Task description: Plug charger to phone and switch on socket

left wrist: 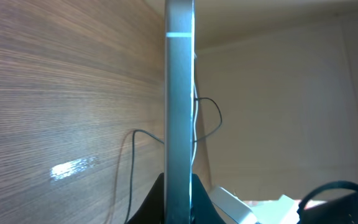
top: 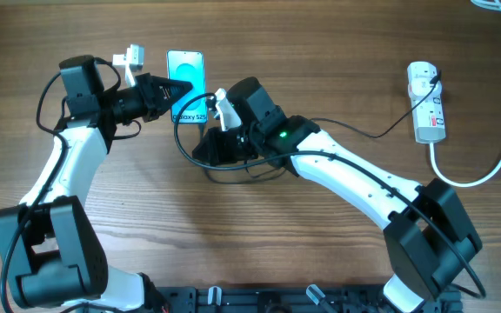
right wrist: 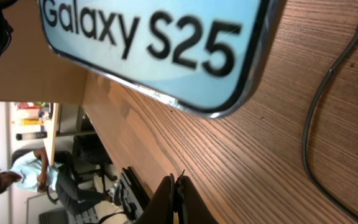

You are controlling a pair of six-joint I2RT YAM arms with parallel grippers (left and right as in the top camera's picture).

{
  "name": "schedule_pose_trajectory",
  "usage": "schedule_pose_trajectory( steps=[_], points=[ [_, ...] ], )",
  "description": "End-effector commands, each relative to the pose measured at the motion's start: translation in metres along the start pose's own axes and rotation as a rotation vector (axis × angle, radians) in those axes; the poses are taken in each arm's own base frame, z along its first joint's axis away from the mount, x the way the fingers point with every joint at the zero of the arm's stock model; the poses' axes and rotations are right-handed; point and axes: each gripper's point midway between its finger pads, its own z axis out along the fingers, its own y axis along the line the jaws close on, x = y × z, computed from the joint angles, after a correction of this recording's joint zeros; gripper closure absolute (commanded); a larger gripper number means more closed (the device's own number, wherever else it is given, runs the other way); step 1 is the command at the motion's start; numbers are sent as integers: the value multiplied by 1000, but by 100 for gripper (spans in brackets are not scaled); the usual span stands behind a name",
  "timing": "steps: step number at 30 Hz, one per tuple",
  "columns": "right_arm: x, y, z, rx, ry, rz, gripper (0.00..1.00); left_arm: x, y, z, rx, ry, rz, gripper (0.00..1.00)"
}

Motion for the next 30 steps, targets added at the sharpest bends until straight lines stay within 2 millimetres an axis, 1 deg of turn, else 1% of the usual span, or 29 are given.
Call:
schedule_pose_trajectory(
  steps=[1, 2, 3, 4, 5, 8, 9, 12, 14, 16, 18, 20, 21, 23, 27, 30],
  points=[
    [3, -1, 2, 10, 3, -1, 73, -8, 11, -1, -67, -42, -11, 96],
    [3, -1, 2, 11, 4, 0, 67, -9, 14, -2, -83, -50, -17, 96],
    [3, -1, 2, 11, 4, 0, 58, -10, 18, -2, -106, -61, -23, 96],
    [2, -2, 2, 14, 2, 1, 47, -12, 24, -3, -135, -76, -32, 96],
    [2, -3, 2, 21, -1, 1, 38, -13, 28, -4, -157, -86, -39, 96],
    [1, -6, 2, 40, -9, 4, 19, -17, 43, -7, -242, -126, -60, 96],
    [1, -9, 2, 52, -14, 6, 15, -19, 52, -10, -288, -146, -73, 96],
    [3, -23, 1, 124, -17, 3, 12, -20, 71, -17, -394, -185, -105, 96],
    [8, -37, -1, 192, -9, 14, 10, -21, 76, -19, -424, -195, -113, 96],
    [13, -57, -6, 294, -3, 26, 7, -21, 77, -20, -428, -198, -114, 96],
    [18, -81, -16, 430, -6, 31, 5, -21, 77, -20, -428, -198, -113, 96],
    [21, -107, -30, 577, -20, 50, 2, -21, 77, -20, -428, -198, -114, 96],
    [21, -118, -38, 636, -25, 57, 0, -21, 77, -20, -428, -198, -113, 96],
    [21, -134, -51, 713, -34, 78, 0, -21, 77, -20, -428, -198, -114, 96],
    [10, -148, -61, 719, -62, 123, 0, -21, 77, -20, -429, -196, -116, 96],
    [9, -156, -56, 678, -43, 158, 0, -20, 77, -20, -429, -196, -116, 96]
  ],
)
